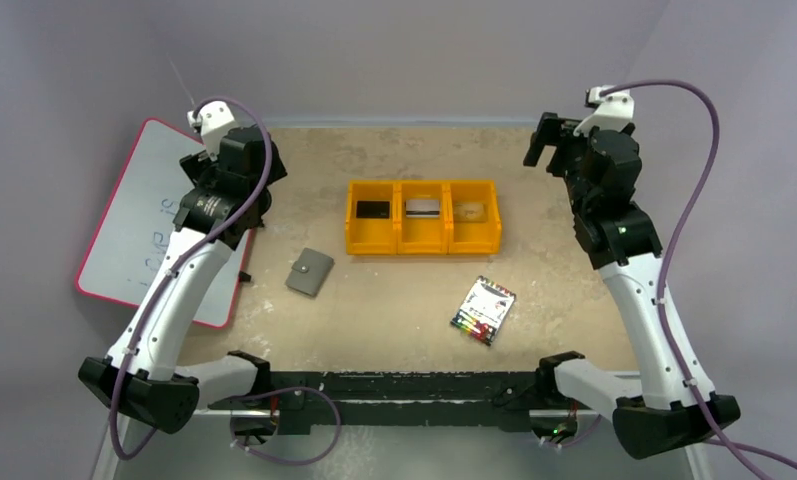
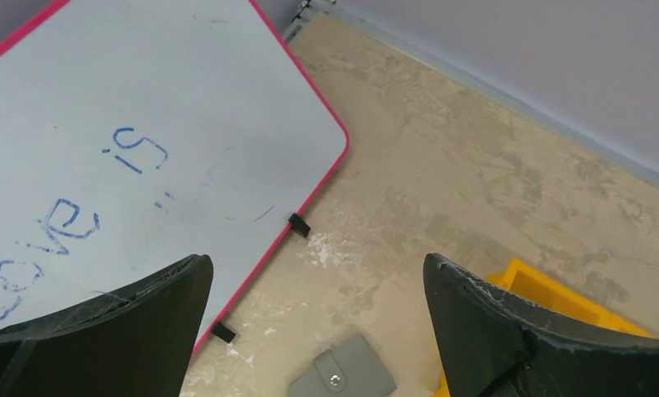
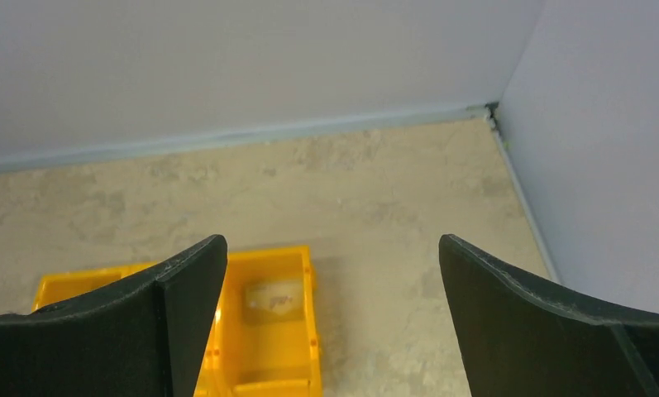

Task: Take the credit cards out of the card holder

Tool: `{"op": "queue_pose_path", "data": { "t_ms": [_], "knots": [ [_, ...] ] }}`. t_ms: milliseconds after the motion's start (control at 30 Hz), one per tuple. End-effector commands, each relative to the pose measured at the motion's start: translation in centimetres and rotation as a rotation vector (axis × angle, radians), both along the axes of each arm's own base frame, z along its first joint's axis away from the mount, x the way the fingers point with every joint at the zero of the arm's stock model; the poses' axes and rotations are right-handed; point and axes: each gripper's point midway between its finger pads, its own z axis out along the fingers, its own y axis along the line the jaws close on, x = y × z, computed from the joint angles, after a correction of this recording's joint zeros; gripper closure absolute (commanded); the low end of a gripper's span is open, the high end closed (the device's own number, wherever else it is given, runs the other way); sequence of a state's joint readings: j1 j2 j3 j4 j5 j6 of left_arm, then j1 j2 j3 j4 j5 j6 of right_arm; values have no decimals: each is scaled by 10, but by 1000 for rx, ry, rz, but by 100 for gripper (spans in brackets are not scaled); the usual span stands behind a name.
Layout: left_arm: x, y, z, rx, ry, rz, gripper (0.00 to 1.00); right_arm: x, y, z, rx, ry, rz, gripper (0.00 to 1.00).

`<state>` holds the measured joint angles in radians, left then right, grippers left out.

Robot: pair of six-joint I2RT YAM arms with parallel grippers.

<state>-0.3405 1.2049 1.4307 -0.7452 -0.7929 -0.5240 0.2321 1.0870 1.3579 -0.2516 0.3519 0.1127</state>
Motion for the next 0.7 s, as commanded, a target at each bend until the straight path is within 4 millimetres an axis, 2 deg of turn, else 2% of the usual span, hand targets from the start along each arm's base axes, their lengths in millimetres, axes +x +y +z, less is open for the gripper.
{"op": "queue_pose_path", "data": {
  "t_ms": [0, 100, 200, 367, 500, 600, 667],
  "knots": [
    [-5, 6, -9, -72, -36, 20, 0, -14, 6, -29, 55, 45, 90, 0],
    [-11, 11, -30, -89, -2, 35, 0, -24, 10, -63, 97, 107, 148, 0],
    [-14, 6, -52, -119, 38, -20, 0, -34, 20, -98, 160, 173, 221, 0],
    [-16, -24, -99, -228, 111, -208, 0, -59, 45, -166, 284, 328, 360, 0],
    [-26, -45, -136, -303, 175, -336, 0, -81, 79, -204, 347, 436, 445, 1],
    [-33, -57, -154, -349, 187, -403, 0, -99, 99, -231, 386, 536, 438, 1],
    [-36, -65, -158, -385, 172, -448, 0, -114, 114, -247, 427, 584, 460, 1]
  ]
}}
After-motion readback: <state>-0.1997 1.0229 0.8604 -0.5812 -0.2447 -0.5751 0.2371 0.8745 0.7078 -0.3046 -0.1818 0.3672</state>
